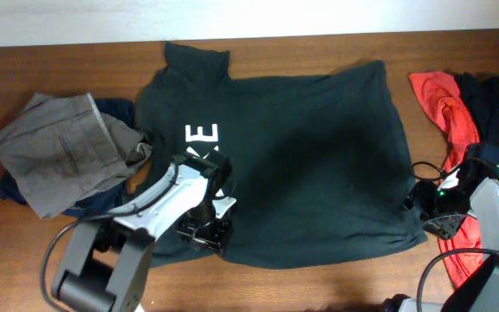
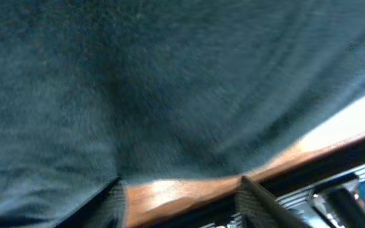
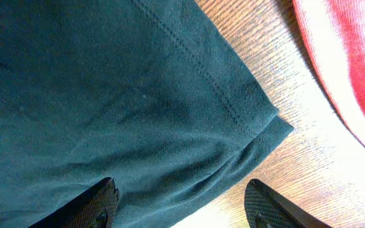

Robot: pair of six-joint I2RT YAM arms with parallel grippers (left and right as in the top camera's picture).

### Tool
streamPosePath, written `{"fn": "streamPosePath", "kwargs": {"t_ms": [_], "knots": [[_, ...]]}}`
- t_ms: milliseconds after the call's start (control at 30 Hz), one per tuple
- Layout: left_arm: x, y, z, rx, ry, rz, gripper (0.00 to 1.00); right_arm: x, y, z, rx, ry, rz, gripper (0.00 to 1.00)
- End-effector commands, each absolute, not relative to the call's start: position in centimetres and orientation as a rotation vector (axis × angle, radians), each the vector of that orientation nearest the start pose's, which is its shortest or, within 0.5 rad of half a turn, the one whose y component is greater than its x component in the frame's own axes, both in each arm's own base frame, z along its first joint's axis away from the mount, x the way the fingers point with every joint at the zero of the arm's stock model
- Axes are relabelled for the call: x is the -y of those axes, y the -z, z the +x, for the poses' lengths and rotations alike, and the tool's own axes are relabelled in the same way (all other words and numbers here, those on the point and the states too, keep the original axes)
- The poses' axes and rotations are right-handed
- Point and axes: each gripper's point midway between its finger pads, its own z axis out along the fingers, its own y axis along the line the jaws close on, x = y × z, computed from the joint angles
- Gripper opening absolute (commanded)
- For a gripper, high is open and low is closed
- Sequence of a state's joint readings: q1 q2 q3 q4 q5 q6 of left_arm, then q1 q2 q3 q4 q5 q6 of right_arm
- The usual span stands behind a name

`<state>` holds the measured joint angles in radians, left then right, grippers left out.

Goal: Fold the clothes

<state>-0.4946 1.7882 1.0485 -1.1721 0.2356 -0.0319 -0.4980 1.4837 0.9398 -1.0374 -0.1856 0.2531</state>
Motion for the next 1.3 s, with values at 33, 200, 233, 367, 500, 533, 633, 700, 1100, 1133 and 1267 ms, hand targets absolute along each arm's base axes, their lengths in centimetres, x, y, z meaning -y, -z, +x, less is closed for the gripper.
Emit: {"fn": "streamPosePath", "kwargs": {"t_ms": [33,200,233,367,500,533,633,700,1100,1133,1267], "knots": [[13.5,-1.4,16.6,-3.495,0.215,0.745,0.17,8.5,-6.5,22.4,-2.885,-0.309,1.126,0.72],[12.4,-2.2,16.4,-3.528,0.119,0.753,0.01,8.0,-6.5,22.3,-2.89,-0.343,1.13,0.76],[12.0,-2.5,16.6,-3.529,0.08,0.753,0.01,7.9,-6.6,22.4,-2.889,-0.361,1.124,0.76],[11.4,-3.1,17.9,-3.508,0.028,0.72,0.0,6.2,-7.2,23.4,-2.889,-0.53,0.938,0.77],[12.1,-3.3,18.6,-3.486,0.081,0.706,0.01,5.9,-7.3,23.5,-2.895,-0.553,0.882,0.77],[12.4,-3.5,18.1,-3.502,0.12,0.712,0.01,5.9,-7.3,23.5,-2.895,-0.553,0.882,0.77],[13.1,-3.6,17.4,-3.512,0.149,0.747,0.43,5.9,-7.3,23.5,-2.894,-0.553,0.881,0.77],[13.6,-3.1,17.6,-3.48,0.147,0.779,0.61,5.9,-7.3,23.5,-2.893,-0.552,0.88,0.77],[13.3,-0.1,19.2,-3.342,0.019,0.823,0.52,6.0,-7.2,23.6,-2.892,-0.55,0.875,0.77],[13.3,0.0,19.2,-3.339,0.02,0.823,0.35,6.0,-7.2,23.5,-2.893,-0.55,0.875,0.77],[12.9,-0.7,18.5,-3.383,0.0,0.829,0.0,5.9,-7.2,23.5,-2.894,-0.551,0.876,0.77]]}}
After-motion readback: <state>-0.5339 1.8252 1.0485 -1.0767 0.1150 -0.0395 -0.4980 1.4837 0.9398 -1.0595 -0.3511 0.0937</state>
